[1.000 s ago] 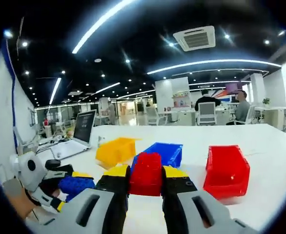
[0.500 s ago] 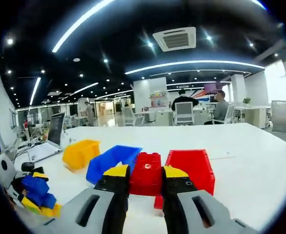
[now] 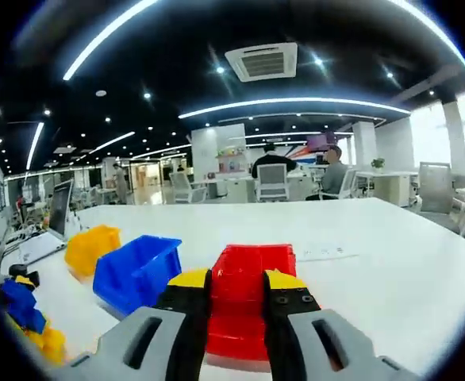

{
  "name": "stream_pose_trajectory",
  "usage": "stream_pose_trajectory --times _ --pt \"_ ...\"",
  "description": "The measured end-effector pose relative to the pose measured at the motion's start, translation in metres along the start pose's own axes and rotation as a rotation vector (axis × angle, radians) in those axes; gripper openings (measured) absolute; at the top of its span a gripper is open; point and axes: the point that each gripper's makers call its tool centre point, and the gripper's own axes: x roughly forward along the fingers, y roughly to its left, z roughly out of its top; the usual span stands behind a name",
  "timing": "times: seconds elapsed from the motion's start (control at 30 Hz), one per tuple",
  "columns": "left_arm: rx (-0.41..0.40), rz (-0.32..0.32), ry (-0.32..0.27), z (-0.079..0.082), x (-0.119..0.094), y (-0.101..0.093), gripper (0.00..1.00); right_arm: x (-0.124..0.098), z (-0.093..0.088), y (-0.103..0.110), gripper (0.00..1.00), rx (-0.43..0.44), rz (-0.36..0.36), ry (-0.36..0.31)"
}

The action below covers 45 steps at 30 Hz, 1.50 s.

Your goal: Take apart the toy blocks one by one and place each separated block into its matching bin, sorting the blocks by their type until all the connected pieces are disassembled and separated into the correct bins

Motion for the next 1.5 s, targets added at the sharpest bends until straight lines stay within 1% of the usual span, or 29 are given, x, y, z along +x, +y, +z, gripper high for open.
stream_pose_trajectory --times 0.13,0.27,0.4,0.53,0.57,0.6,0.63,0.67,0.7,0.73,0.77,0.83,1.0,1.3,1.5 --pt "0.004 -0.001 0.003 0.000 0.000 -0.001 0.51 0.009 -0.005 -0.006 0.26 0.010 -0.012 0.014" --pt "0.000 -0.001 0.000 0.000 0.000 0.000 0.52 0.018 -0.009 -0.003 0.26 -0.014 -0.002 0.016" --pt "-0.002 -0.002 -0.002 0.000 0.001 -0.001 0.52 0.027 -0.010 -0.002 0.26 -0.014 -0.004 0.020" --pt "0.002 -0.003 -0.001 0.000 0.001 -0.001 0.52 0.035 -0.009 -0.001 0.26 -0.017 -0.006 0.010" --pt "0.002 -0.003 0.000 0.000 0.001 -0.001 0.52 0.038 -0.013 0.001 0.26 -0.031 0.006 0.023" --pt "-0.001 -0.003 -0.002 0.000 0.001 -0.001 0.52 0.041 -0.016 0.000 0.27 -0.131 0.003 0.042" --pt "-0.003 -0.002 -0.003 0.000 0.001 -0.001 0.52 0.043 -0.016 0.001 0.30 -0.163 -0.001 0.040" --pt "-0.003 -0.003 -0.003 0.000 0.001 -0.001 0.52 0.043 -0.013 0.005 0.40 -0.142 0.016 0.023" --pt "-0.001 -0.003 -0.002 0.000 0.001 -0.001 0.52 0.043 -0.007 0.011 0.53 -0.127 0.044 -0.010" --pt "0.001 -0.005 -0.001 0.000 0.001 -0.002 0.52 0.041 -0.005 0.011 0.58 -0.125 0.045 -0.018" --pt "0.002 -0.005 0.000 0.000 0.001 -0.002 0.52 0.038 -0.003 0.011 0.58 -0.134 0.039 -0.020" --pt "-0.002 -0.005 -0.002 0.000 0.001 -0.001 0.52 0.036 0.002 0.011 0.53 -0.147 0.040 -0.025" --pt "0.003 -0.006 0.002 0.000 0.000 -0.002 0.52 0.026 0.012 0.017 0.50 -0.145 0.060 -0.053" --pt "0.001 -0.005 0.002 0.000 0.000 -0.001 0.52 0.007 0.023 0.033 0.48 -0.151 0.114 -0.082" --pt "0.001 -0.005 0.001 0.000 0.000 -0.002 0.52 -0.010 0.025 0.051 0.48 -0.162 0.176 -0.096"
